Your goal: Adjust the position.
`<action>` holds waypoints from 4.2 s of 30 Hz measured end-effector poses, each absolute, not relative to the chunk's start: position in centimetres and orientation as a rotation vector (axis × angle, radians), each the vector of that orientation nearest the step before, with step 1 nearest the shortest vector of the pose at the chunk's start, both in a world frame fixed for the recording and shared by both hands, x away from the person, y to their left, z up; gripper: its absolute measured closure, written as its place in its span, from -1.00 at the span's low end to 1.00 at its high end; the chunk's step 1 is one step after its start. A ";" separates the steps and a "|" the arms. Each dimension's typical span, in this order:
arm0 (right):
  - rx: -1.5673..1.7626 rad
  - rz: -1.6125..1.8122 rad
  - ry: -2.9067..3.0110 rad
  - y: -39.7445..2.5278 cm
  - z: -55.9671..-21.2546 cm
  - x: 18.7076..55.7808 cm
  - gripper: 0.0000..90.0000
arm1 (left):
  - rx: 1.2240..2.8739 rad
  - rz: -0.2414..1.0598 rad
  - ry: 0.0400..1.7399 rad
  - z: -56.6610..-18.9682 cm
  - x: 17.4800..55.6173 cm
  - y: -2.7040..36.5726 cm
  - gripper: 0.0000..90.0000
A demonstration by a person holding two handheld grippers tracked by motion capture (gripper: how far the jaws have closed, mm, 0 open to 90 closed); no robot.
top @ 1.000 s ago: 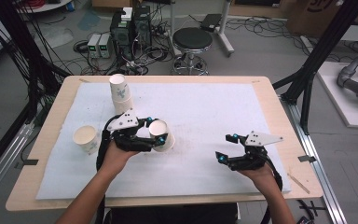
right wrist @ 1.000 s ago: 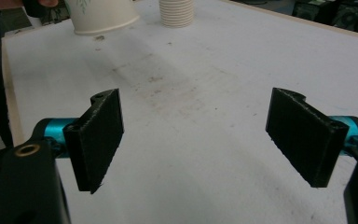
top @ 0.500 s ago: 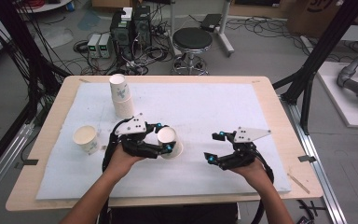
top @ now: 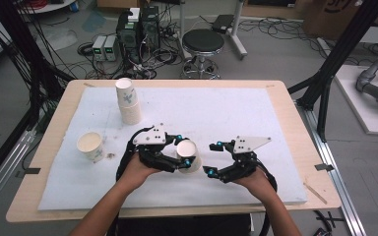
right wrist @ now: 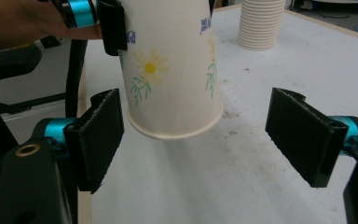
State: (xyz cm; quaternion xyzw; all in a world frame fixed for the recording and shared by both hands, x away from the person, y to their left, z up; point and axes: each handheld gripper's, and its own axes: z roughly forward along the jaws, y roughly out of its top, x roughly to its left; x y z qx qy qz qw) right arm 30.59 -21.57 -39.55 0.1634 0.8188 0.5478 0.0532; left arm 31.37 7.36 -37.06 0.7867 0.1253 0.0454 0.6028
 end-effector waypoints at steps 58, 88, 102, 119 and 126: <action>0.347 1.681 2.620 -19.9 -40.4 30.2 -0.20 | 1.818 0.026 0.262 -36.3 30.8 6.8 -0.61; 0.168 1.158 2.858 -18.6 -36.9 31.2 -0.19 | 2.041 0.023 0.203 -35.8 31.0 6.1 -0.61; 0.067 0.909 2.949 -17.2 -36.0 31.2 -0.19 | 2.121 -0.006 0.173 -36.1 31.1 5.2 -0.54; 0.032 0.815 3.001 -16.6 -36.3 31.1 -0.19 | 2.185 -0.053 0.121 -36.5 31.1 4.7 -0.20; 0.086 0.869 2.965 -16.8 -36.4 31.0 -0.54 | 2.175 -0.026 0.120 -36.5 31.1 4.9 -0.18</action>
